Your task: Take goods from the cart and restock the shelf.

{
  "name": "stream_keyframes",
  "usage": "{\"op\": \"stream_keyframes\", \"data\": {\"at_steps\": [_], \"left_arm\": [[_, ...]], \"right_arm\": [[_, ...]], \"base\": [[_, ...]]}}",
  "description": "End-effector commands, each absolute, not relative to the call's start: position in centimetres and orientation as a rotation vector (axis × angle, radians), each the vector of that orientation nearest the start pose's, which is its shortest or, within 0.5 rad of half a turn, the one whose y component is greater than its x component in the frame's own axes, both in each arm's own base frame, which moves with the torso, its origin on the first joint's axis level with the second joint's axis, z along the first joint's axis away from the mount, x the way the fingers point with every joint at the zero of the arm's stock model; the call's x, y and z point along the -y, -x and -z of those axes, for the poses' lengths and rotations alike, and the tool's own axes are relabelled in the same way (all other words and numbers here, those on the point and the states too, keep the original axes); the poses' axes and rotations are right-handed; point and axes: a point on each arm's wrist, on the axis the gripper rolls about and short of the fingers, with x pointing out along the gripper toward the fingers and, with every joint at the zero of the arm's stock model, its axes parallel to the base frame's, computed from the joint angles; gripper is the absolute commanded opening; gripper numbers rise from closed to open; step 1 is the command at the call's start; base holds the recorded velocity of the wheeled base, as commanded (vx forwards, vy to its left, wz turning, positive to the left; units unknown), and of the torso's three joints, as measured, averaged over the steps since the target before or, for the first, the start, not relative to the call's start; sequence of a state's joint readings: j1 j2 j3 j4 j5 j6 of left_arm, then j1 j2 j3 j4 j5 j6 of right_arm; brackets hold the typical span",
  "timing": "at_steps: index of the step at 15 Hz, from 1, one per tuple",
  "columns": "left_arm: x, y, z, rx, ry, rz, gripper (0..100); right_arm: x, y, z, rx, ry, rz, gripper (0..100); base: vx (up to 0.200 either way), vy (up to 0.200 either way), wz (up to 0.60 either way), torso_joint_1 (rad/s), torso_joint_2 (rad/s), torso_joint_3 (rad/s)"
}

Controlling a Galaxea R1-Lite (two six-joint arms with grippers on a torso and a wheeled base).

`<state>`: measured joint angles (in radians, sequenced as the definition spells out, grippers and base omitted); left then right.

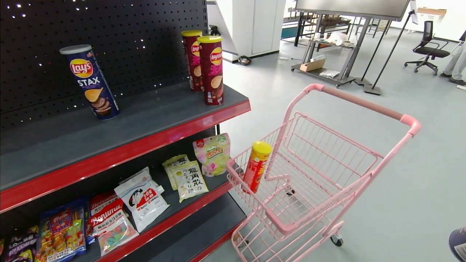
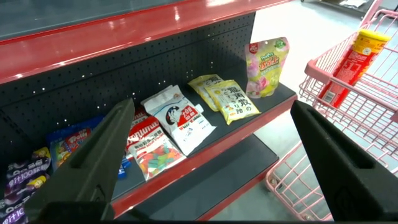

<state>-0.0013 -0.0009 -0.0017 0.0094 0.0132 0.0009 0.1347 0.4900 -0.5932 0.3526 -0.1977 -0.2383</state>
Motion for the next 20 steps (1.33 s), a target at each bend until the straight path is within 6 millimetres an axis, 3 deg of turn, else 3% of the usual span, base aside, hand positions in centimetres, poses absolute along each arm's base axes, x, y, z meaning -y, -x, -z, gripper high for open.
{"op": "stream_keyframes", "data": {"at_steps": [1, 5, 20], "left_arm": [[-0.03, 2.29, -7.50, -0.008, 0.000, -0.012, 100], [-0.03, 2.28, -7.45, -0.009, 0.000, -0.012, 100], [-0.03, 2.28, -7.45, -0.009, 0.000, -0.012, 100]], "right_arm": [[0.55, 0.80, -20.30, -0.223, 0.274, 0.032, 0], [0.52, 0.68, -20.13, -0.230, 0.275, 0.026, 0], [0.38, 0.04, -20.06, -0.254, 0.273, -0.001, 0]], "base": [[0.000, 0.000, 0.00, 0.000, 0.00, 0.000], [0.000, 0.000, 0.00, 0.029, -0.08, -0.044], [0.000, 0.000, 0.00, 0.167, -0.41, -0.238]]}}
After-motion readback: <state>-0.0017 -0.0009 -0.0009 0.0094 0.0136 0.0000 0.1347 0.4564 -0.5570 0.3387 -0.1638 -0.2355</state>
